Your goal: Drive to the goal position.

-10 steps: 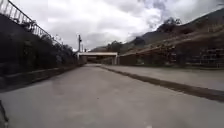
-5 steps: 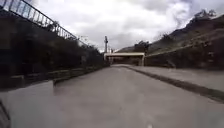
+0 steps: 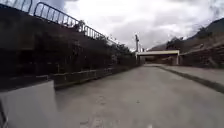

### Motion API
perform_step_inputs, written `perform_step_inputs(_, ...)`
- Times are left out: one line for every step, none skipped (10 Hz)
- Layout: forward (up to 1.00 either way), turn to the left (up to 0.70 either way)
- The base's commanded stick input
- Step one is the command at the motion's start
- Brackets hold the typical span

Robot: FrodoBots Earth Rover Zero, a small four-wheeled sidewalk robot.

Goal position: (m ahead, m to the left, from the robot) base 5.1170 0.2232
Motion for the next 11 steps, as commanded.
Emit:
perform_step_inputs(0.7,0.0)
perform_step_inputs(0.7,0.0)
perform_step_inputs(0.7,0.0)
perform_step_inputs(0.7,0.0)
perform_step_inputs(0.7,0.0)
perform_step_inputs(0.7,0.0)
perform_step_inputs(0.7,0.0)
perform_step_inputs(0.7,-0.01)
perform_step_inputs(0.7,-0.11)
perform_step_inputs(0.7,-0.2)
perform_step_inputs(0.0,-0.45)
